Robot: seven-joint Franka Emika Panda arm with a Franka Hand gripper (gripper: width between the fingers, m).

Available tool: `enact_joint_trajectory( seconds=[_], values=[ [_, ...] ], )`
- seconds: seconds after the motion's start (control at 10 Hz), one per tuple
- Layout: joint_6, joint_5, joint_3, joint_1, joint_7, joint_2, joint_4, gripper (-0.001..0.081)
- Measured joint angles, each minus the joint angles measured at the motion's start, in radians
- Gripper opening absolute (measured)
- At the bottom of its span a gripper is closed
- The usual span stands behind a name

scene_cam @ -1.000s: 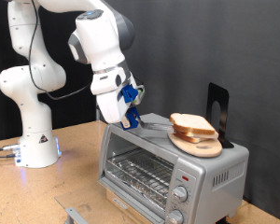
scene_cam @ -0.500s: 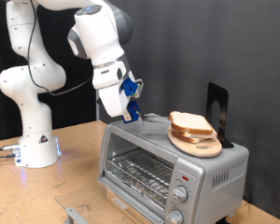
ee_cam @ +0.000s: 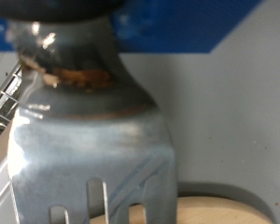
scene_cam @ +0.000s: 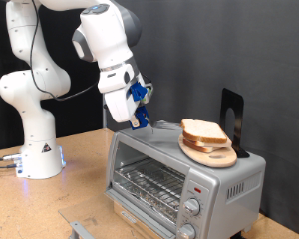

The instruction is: Make a piece of toast with the oven

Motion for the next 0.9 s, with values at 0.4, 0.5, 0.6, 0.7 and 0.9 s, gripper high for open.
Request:
enact_joint_trajectory(
  seconds=[0.4, 0.5, 0.6, 0.7, 0.9],
  values=[
    [0.027, -0.021, 0.013, 0.0, 0.037, 0.017, 0.008, 0.0391],
    [0.035, -0.027, 0.018, 0.0, 0.042, 0.026, 0.011, 0.0391],
    [0.041, -0.031, 0.022, 0.0, 0.045, 0.033, 0.013, 0.0391],
    [0.047, -0.034, 0.028, 0.0, 0.051, 0.041, 0.018, 0.0391],
    [0.064, -0.04, 0.037, 0.0, 0.066, 0.059, 0.029, 0.0391]
  ],
)
